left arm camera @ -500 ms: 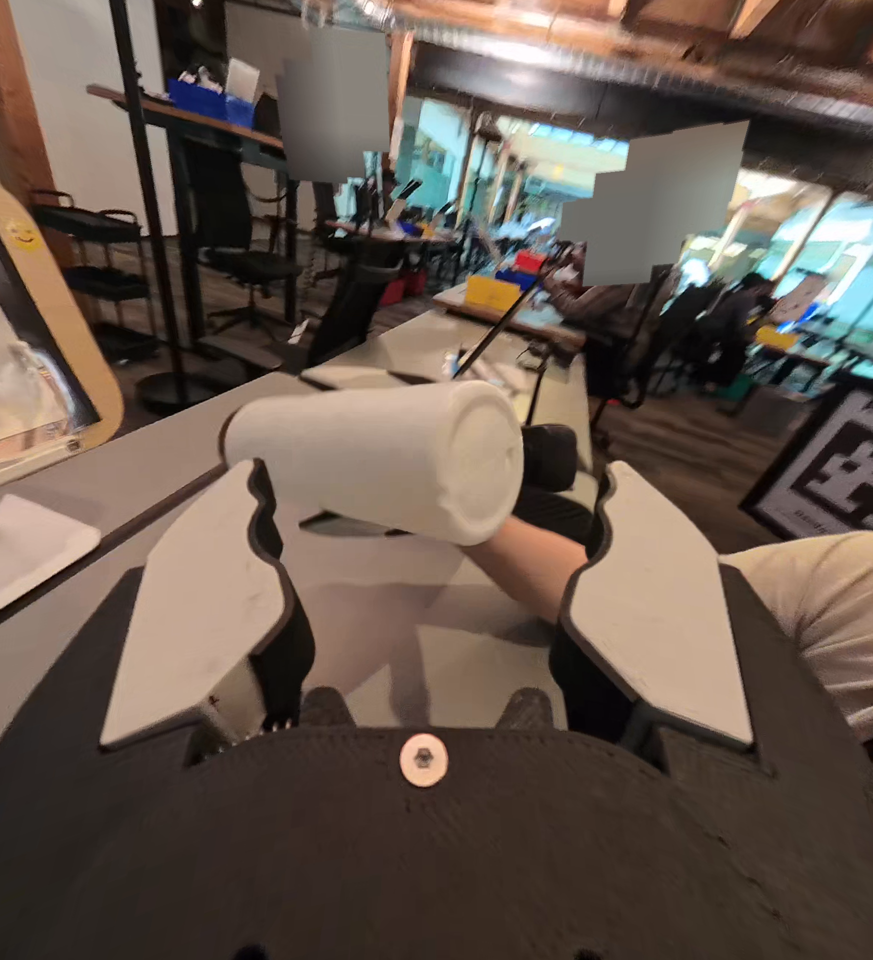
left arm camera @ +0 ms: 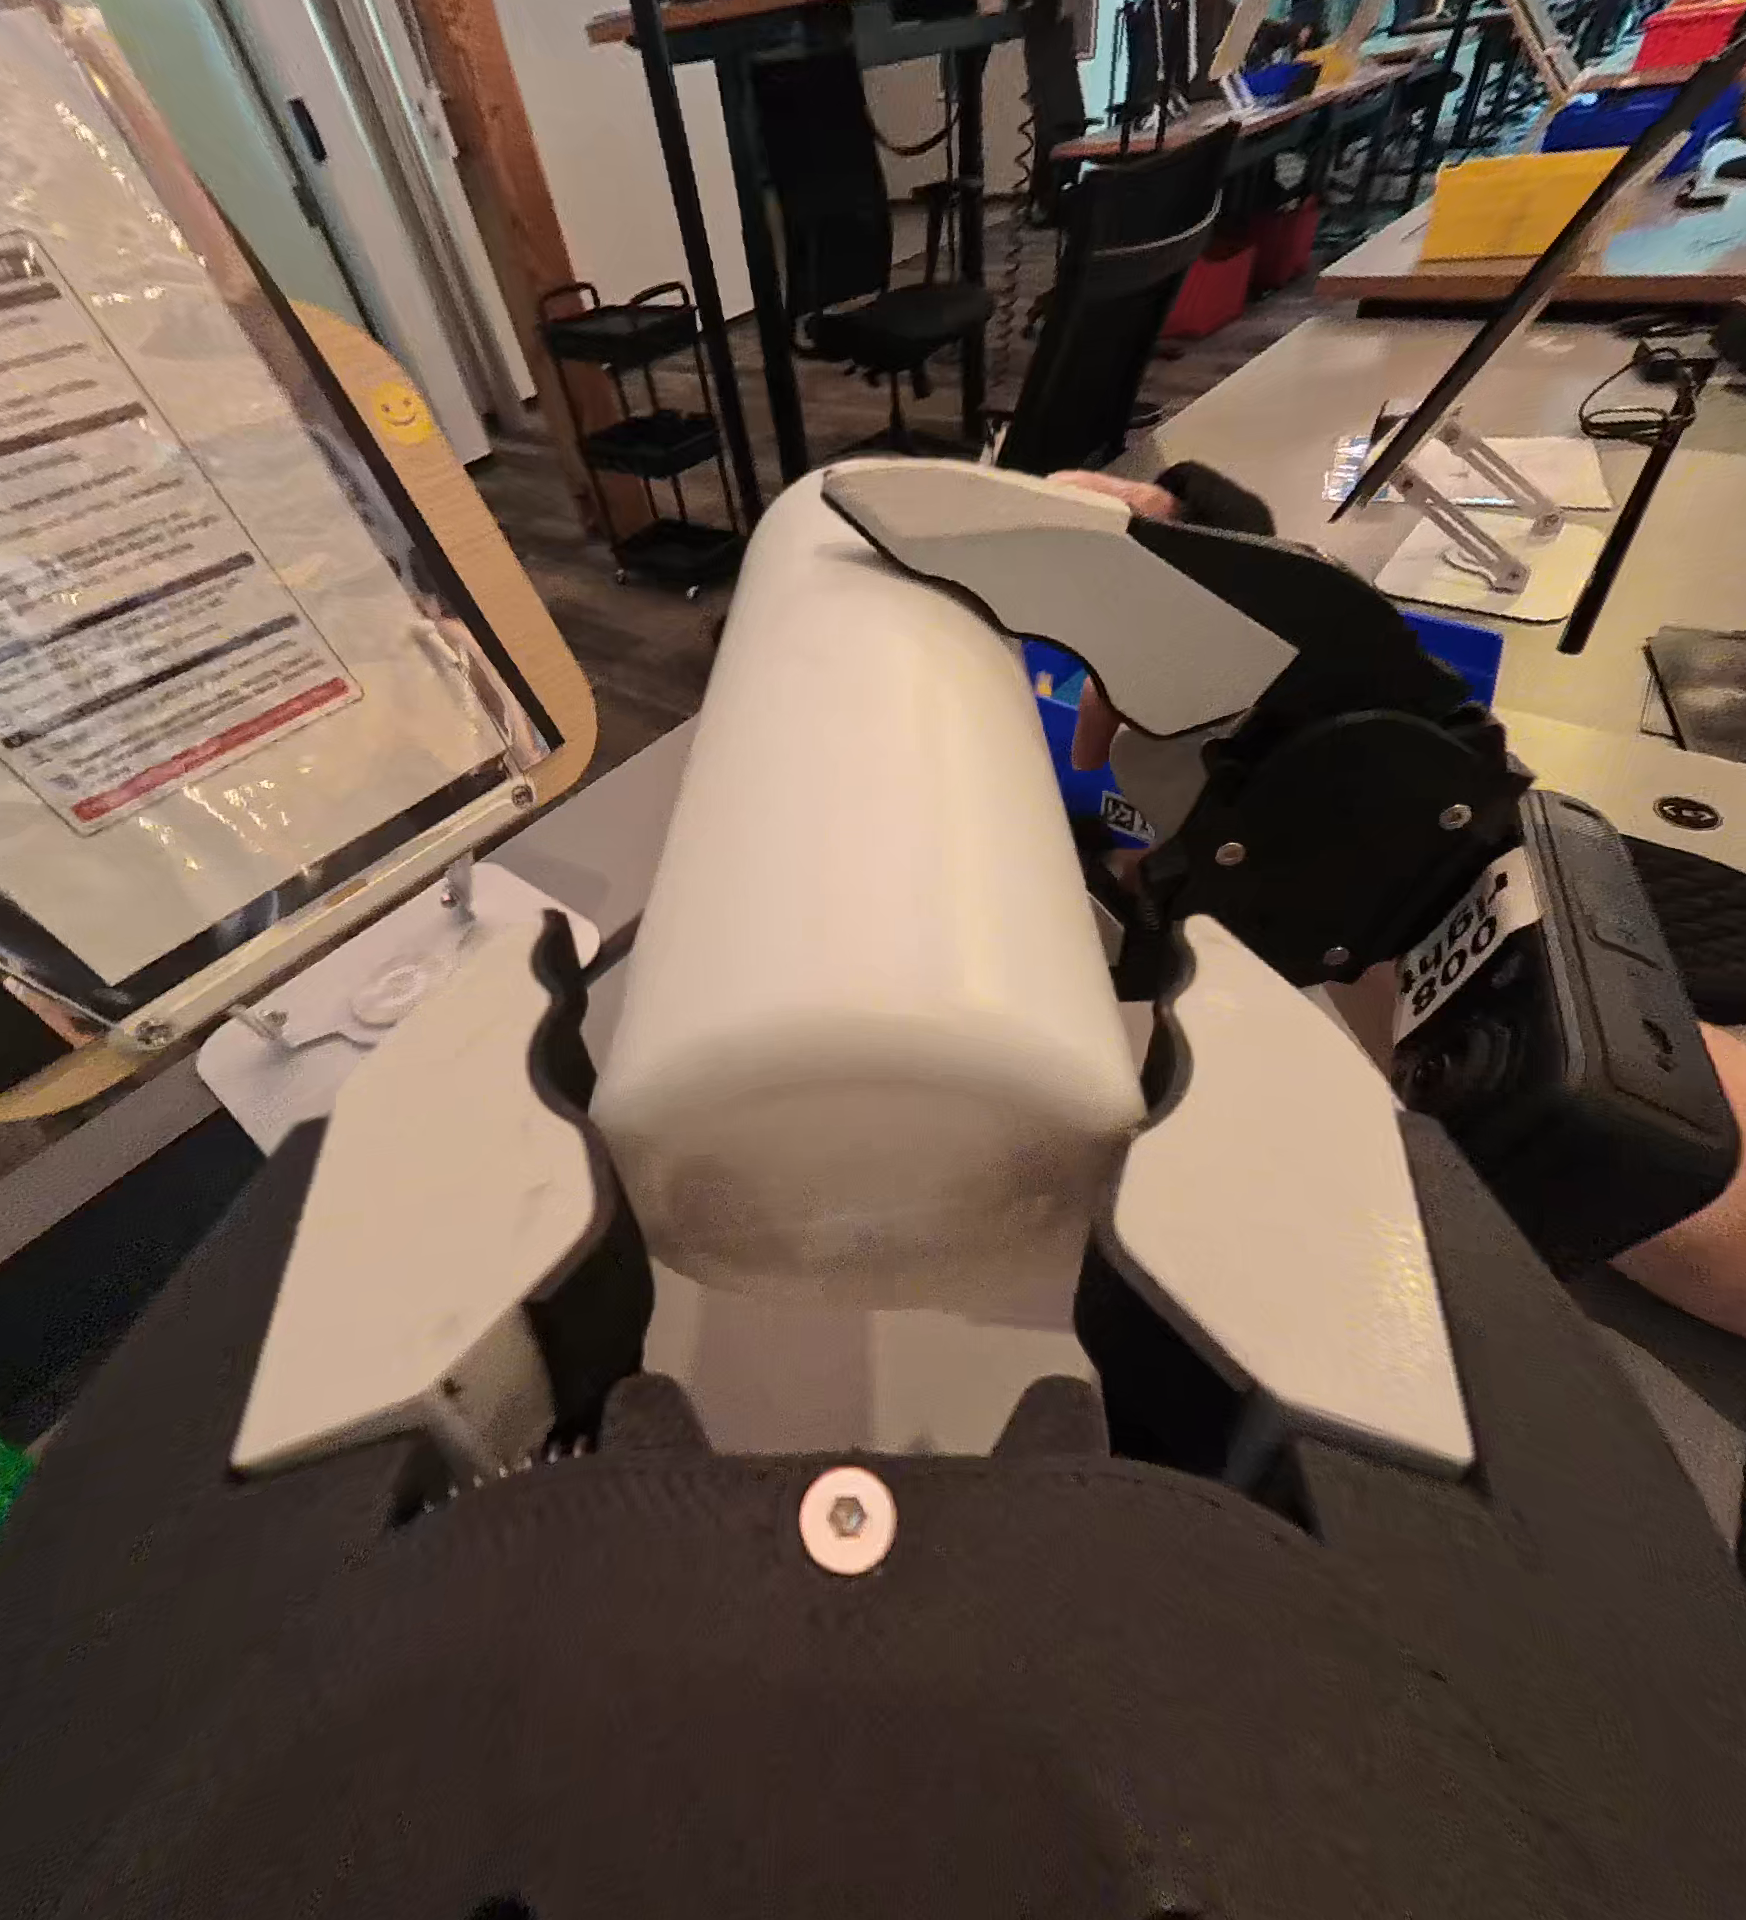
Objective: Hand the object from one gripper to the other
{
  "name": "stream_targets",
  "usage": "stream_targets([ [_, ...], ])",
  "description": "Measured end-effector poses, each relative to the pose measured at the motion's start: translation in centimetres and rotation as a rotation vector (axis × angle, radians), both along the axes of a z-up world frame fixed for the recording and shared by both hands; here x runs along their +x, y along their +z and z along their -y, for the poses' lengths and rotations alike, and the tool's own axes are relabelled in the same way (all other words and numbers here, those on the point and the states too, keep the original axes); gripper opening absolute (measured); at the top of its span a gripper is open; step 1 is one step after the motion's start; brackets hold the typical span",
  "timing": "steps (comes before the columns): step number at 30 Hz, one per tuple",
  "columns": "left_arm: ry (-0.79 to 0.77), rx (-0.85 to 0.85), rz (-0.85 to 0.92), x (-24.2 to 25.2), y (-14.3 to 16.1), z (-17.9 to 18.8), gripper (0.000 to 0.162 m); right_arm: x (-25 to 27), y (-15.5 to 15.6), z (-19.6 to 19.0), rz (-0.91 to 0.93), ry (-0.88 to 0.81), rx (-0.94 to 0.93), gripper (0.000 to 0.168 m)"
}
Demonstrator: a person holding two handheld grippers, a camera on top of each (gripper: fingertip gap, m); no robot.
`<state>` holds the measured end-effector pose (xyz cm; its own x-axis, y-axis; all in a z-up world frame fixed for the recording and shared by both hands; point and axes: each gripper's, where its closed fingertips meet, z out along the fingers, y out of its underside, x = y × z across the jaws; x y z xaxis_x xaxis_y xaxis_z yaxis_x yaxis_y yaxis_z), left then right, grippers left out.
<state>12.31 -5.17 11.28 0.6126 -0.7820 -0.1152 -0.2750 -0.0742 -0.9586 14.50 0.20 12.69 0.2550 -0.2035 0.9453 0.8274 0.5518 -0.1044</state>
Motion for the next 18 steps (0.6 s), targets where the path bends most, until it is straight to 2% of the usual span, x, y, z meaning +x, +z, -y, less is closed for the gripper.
stream_targets([
  [5,-0.061,0.003,0.036,0.4,0.2,-0.4,0.103,0.5,0.3,-0.1,-0.007,0.01,0.032,0.088],
  [12,-0.285,-0.384,0.357,-0.1,-1.7,-3.5,0.103,1.6,-1.4,-2.2,0.004,-0.043,-0.119,0.091],
  [18,-0.332,-0.454,0.239,-0.1,-4.1,-3.3,0.103,1.6,-2.2,-2.4,0.095,-0.075,-0.093,0.089],
])
